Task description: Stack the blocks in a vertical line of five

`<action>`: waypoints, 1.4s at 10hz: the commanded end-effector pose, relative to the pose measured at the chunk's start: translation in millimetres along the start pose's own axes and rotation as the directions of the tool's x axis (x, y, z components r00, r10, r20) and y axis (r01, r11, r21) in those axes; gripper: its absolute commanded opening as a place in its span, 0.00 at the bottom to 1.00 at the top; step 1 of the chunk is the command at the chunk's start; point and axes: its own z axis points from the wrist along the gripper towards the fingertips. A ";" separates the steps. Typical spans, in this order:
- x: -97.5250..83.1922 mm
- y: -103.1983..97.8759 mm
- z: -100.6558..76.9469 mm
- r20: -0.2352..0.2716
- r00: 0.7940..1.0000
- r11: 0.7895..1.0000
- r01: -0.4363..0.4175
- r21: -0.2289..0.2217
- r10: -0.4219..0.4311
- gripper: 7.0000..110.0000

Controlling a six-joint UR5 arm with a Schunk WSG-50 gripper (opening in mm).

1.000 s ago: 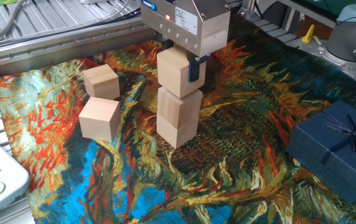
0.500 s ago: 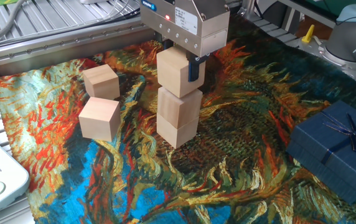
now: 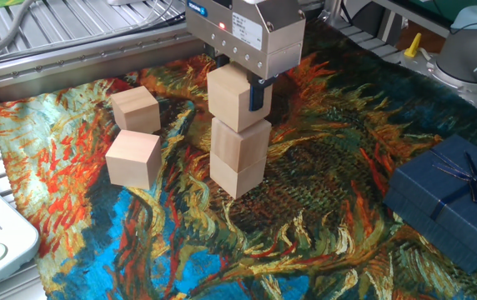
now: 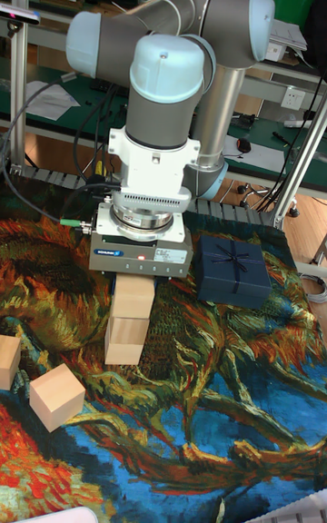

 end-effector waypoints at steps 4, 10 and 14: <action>-4.7 6.1 -0.7 0.006 1.000 1.000 0.007 -0.022 -0.007 0.00; -7.8 12.9 -8.1 -0.012 1.000 0.999 -0.016 -0.052 0.016 0.00; -13.8 5.1 -8.9 0.007 0.999 0.999 -0.032 -0.027 0.033 0.00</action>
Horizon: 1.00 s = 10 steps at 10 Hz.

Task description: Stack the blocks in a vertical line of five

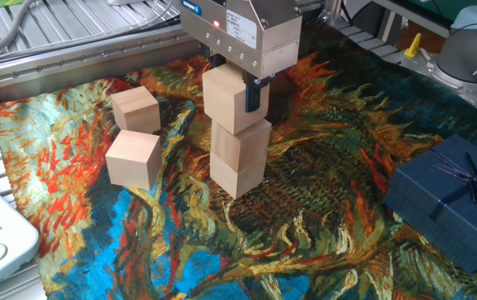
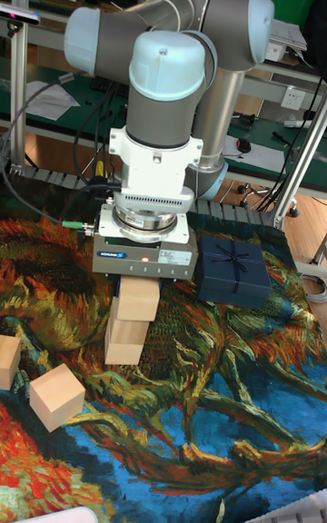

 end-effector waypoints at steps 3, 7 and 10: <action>-6.3 7.6 1.6 -0.008 1.000 0.999 -0.004 -0.033 0.004 0.00; -1.9 3.9 3.5 0.001 1.000 1.000 0.002 0.001 -0.002 0.00; 2.0 -7.4 2.4 0.013 1.000 0.998 0.028 0.055 -0.029 0.00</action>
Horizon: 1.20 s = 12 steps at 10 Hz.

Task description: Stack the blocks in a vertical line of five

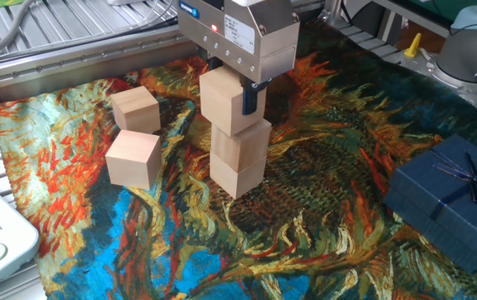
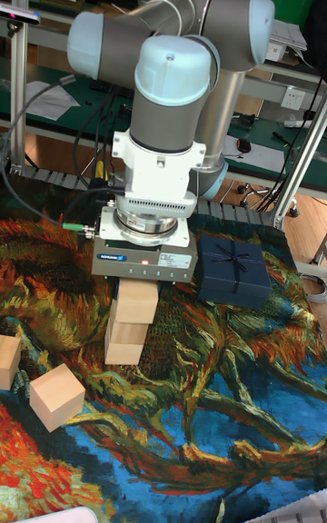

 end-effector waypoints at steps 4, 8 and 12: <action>-3.4 -0.1 -2.8 0.044 0.999 1.000 -0.013 0.002 0.012 0.00; 2.4 7.0 -0.9 0.040 0.999 0.999 -0.030 -0.022 0.031 0.00; 6.2 9.1 6.0 0.051 0.998 0.999 -0.034 -0.023 0.036 0.00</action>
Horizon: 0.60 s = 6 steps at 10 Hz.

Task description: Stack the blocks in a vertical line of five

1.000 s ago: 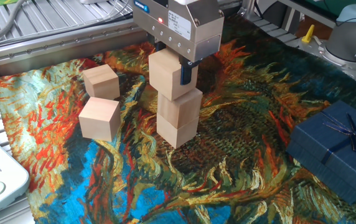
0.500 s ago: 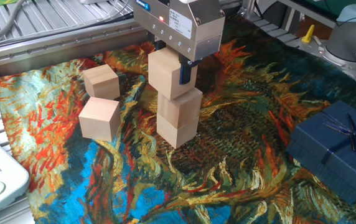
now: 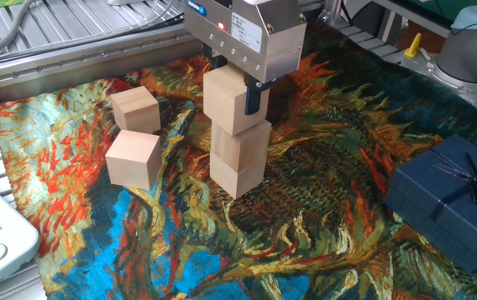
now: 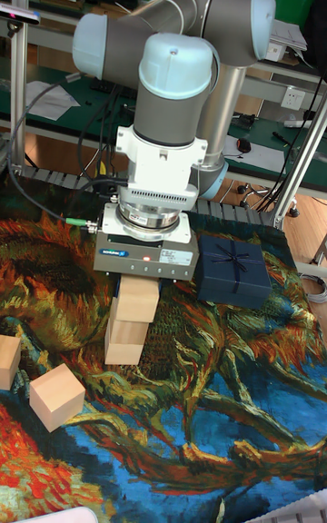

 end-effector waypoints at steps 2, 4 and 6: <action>5.7 1.1 6.6 0.012 1.000 1.000 -0.005 -0.005 0.005 0.00; 7.2 2.7 7.9 0.013 1.000 1.000 -0.004 -0.014 0.004 0.00; 7.1 0.2 8.4 0.015 1.000 1.000 0.002 -0.011 -0.002 0.00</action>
